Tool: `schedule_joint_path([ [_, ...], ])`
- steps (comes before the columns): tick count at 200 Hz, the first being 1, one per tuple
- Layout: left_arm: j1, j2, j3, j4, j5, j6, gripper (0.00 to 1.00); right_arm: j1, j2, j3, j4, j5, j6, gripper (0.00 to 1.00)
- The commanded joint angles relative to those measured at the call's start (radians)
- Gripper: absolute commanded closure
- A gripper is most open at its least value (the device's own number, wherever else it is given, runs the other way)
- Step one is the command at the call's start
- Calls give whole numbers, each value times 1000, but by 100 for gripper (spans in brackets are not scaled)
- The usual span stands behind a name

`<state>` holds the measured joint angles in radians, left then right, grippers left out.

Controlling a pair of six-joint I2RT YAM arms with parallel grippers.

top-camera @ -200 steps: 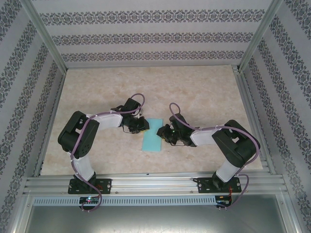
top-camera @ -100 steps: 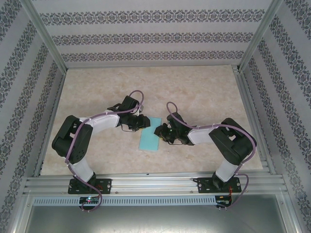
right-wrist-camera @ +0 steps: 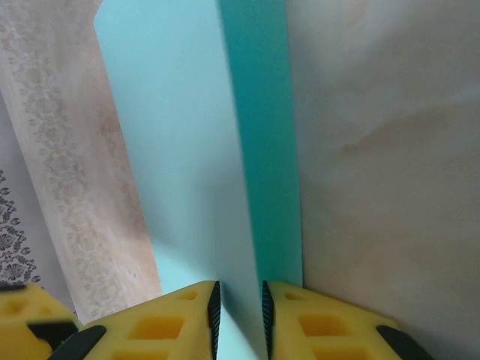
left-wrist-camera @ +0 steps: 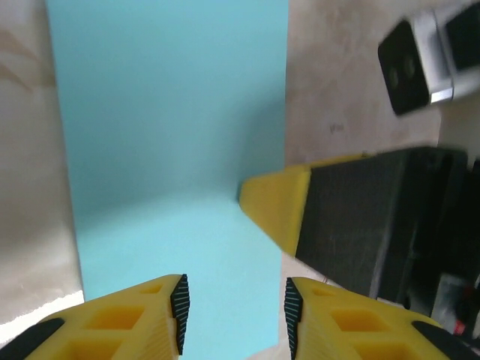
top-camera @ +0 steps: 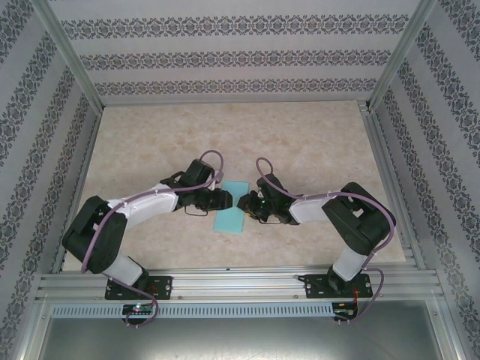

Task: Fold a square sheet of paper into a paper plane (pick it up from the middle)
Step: Third fold the triangle at the center of the table.

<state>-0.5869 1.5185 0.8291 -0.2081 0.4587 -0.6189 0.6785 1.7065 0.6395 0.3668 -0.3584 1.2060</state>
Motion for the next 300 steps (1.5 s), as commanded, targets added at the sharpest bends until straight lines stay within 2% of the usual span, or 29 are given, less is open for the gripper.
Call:
schedule_joint_path([
  [1, -71, -82, -59, 48, -96, 89, 56, 3, -10, 20, -21, -25, -2, 79],
  [33, -245, -189, -129, 11, -295, 253, 53, 0, -22, 42, -55, -37, -2, 86],
  [66, -390, -177, -150, -42, -475, 379, 54, -1, -43, 68, -121, -38, -23, 88],
  [103, -480, -79, -99, -98, -622, 437, 52, 0, -46, 81, -153, -39, -32, 88],
  [147, -536, 20, -33, -95, -757, 456, 49, 0, -47, 80, -166, -36, -31, 88],
  [165, -539, 40, -16, -88, -769, 458, 50, -1, -44, 81, -170, -36, -32, 87],
  [186, -539, 49, -1, -85, -769, 459, 55, -1, -44, 79, -177, -34, -36, 86],
  [232, -539, 40, -2, -96, -780, 436, 87, -9, -56, 75, -205, -26, -53, 84],
  [262, -538, 28, -2, -103, -781, 426, 100, -15, -62, 71, -207, -27, -58, 82],
  [287, -536, 22, 2, -109, -765, 424, 100, -18, -65, 72, -205, -34, -65, 81],
  [300, -533, 20, 11, -117, -748, 424, 100, -21, -74, 77, -216, -35, -75, 74],
])
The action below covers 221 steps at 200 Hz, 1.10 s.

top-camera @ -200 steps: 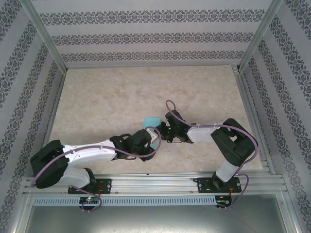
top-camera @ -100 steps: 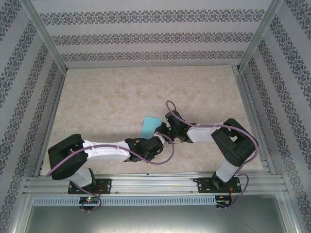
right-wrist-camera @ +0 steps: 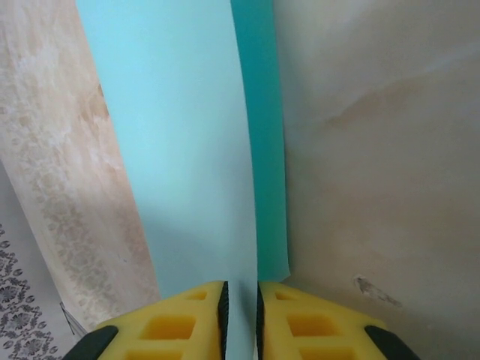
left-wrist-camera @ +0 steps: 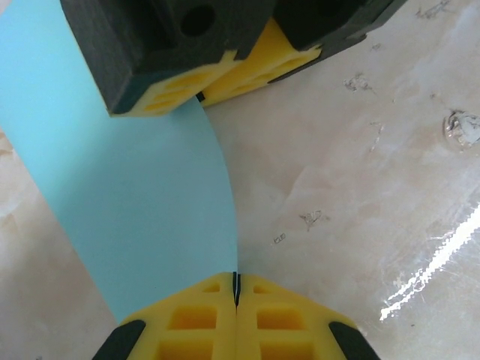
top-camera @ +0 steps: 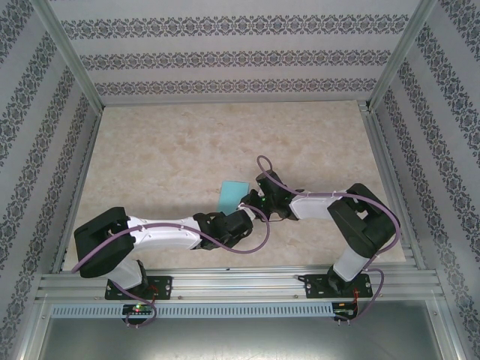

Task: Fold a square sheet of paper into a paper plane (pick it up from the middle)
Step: Third fold the triangle at the center of the table.

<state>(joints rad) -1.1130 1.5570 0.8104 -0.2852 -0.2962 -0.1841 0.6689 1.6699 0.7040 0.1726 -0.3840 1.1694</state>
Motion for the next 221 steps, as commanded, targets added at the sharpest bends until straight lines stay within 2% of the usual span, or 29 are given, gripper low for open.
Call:
schedule_joint_path([
  [1, -7, -19, 30, -41, 8, -11, 100, -11, -39, 12, -24, -8, -38, 73],
  [6, -4, -20, 33, -44, 16, -11, 100, -13, -47, 11, -34, 0, -40, 70],
  [24, 20, -36, 38, -48, 75, -18, 100, -24, -88, 5, -87, 36, -56, 68],
  [74, 141, -89, 16, -22, 338, -48, 100, -73, -241, 10, -283, 159, -144, 58],
  [97, 201, -100, 13, -14, 473, -58, 100, -78, -268, 24, -268, 135, -190, 66],
  [117, 248, -101, 16, -9, 565, -67, 100, -78, -235, 50, -218, 73, -203, 76],
  [140, 300, -104, 15, -4, 665, -79, 100, -79, -155, 97, -151, -7, -203, 83],
  [175, 371, -100, -2, 22, 800, -96, 100, -80, -14, 202, -161, -53, -220, 85],
  [221, 412, -80, 4, 13, 865, -96, 100, -87, 103, 279, -195, -58, -255, 85],
])
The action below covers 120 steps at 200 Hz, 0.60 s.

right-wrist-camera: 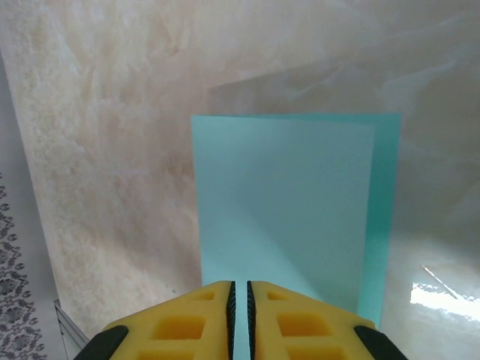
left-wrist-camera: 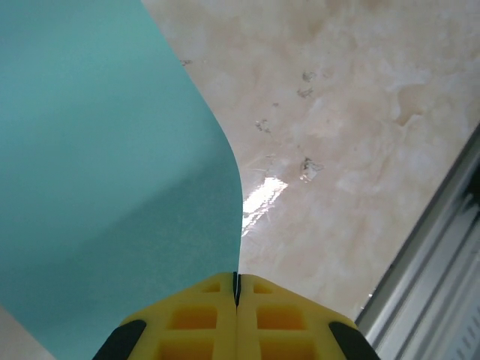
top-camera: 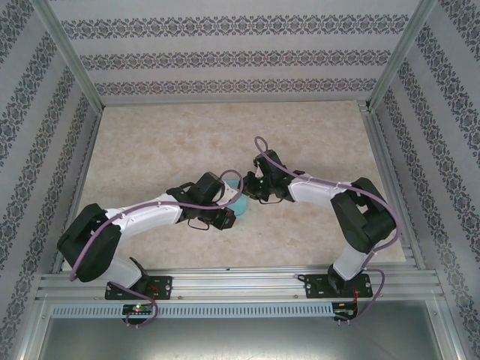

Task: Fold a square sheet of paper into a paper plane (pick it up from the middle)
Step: Third fold the triangle at the center of the table.

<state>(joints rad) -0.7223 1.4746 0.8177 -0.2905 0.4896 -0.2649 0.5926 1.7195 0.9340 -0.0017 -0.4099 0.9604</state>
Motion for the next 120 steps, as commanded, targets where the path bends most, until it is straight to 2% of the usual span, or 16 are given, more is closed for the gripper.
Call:
schedule_joint_path([
  [1, 22, 3, -3, 18, 79, -14, 100, -11, 57, 52, -22, -35, -47, 85],
  [66, 54, 55, 33, -4, 100, -17, 100, -13, 186, 171, -208, 6, -193, 85],
  [120, 93, 119, 69, -33, 102, -19, 99, -14, 235, 177, -257, 28, -242, 86],
])
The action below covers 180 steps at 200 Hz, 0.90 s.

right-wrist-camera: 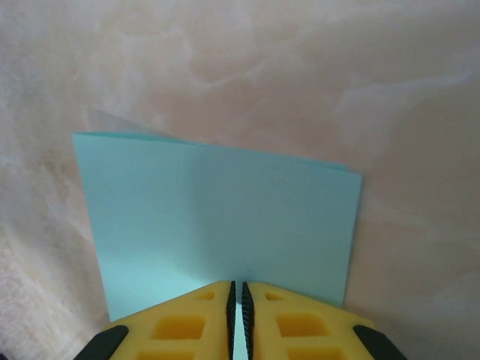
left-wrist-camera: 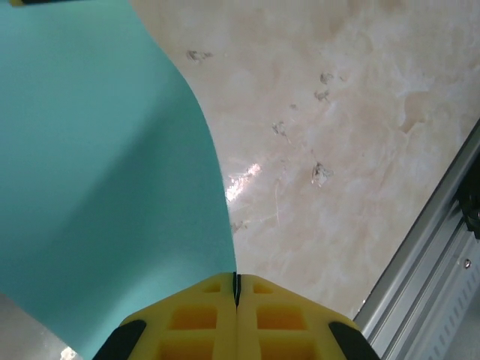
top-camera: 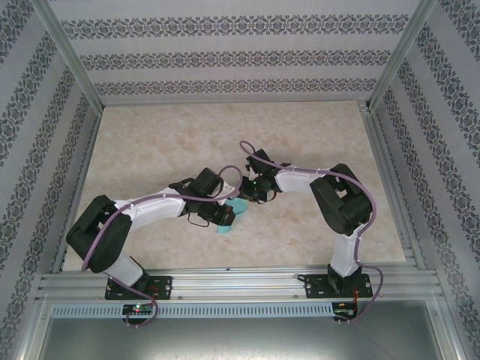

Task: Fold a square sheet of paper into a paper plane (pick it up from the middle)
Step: Third fold the triangle at the center of the table.

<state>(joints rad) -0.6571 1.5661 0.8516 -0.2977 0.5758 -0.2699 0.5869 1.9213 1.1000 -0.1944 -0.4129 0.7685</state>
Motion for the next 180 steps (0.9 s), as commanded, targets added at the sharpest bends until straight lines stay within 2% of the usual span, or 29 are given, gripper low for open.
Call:
schedule_joint_path([
  [1, 29, 29, 36, -26, 16, -15, 98, -9, 33, 10, -64, 31, -51, 86],
  [84, 80, 99, 72, -52, -36, -24, 96, -7, 40, -2, -51, 27, -47, 86],
  [180, 90, 118, 70, -42, -93, -28, 95, 5, 44, -11, -34, 22, -19, 85],
])
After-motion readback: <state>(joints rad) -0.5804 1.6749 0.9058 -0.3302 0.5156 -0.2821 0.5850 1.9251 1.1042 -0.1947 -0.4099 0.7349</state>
